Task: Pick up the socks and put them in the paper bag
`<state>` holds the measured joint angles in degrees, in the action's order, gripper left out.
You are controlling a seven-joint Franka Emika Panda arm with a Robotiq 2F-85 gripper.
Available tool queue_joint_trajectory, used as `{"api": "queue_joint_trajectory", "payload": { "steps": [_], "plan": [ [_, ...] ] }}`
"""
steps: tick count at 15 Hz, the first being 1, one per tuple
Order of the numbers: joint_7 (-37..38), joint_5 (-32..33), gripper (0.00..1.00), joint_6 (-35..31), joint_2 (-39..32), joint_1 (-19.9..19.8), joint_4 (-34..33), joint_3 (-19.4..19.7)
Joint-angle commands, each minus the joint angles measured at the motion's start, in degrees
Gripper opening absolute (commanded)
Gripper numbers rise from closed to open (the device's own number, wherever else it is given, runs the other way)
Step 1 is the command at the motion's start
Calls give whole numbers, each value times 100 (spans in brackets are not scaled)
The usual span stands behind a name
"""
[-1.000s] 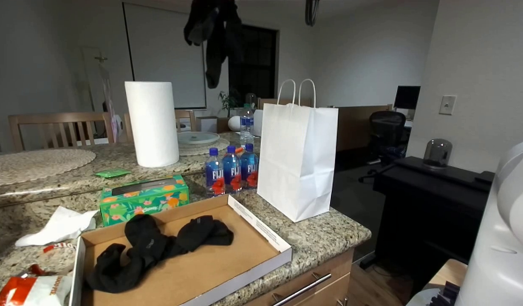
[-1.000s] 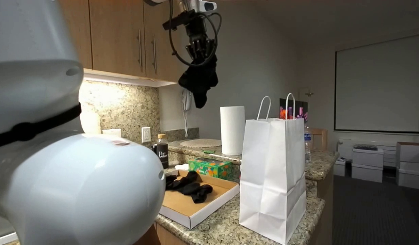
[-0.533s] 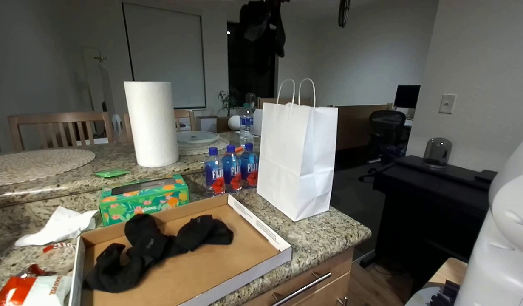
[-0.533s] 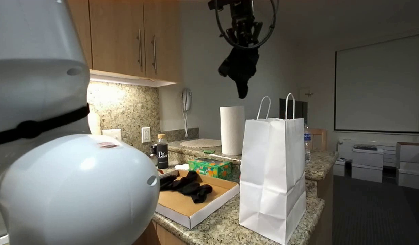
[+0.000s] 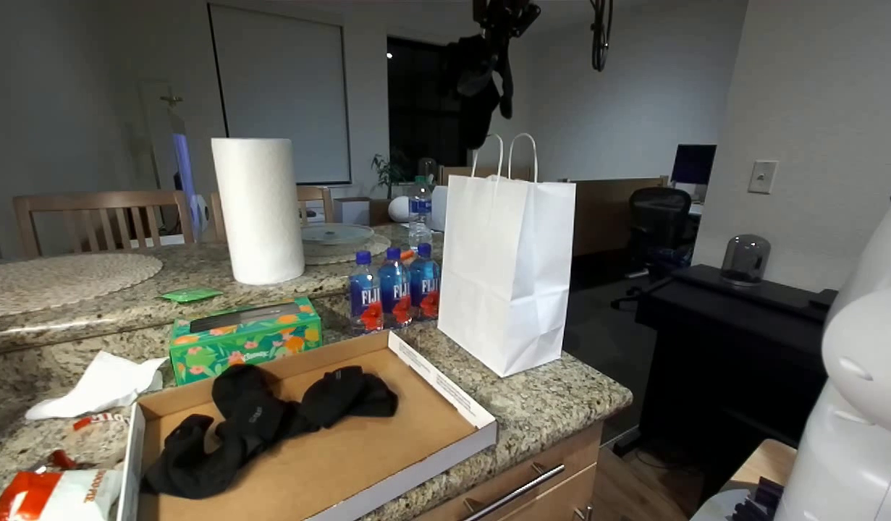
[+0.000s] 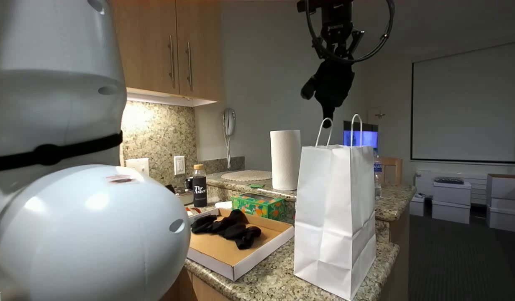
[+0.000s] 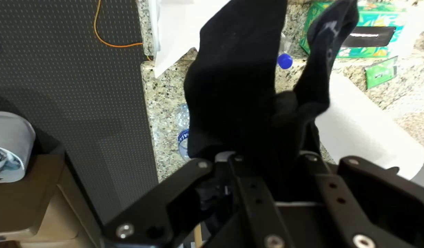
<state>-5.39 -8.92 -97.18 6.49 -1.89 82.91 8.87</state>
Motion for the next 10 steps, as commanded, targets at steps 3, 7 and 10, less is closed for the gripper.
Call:
{"api": "queue_joint_trajectory", "payload": {
  "steps": [3, 7, 10],
  "plan": [
    [-216, -105, 11, 384, -261, -309, -531, 111],
    [-189, -88, 11, 463, -373, -294, -626, 259],
    [-164, -127, 11, 497, -423, -309, -784, 363]
  ]
}}
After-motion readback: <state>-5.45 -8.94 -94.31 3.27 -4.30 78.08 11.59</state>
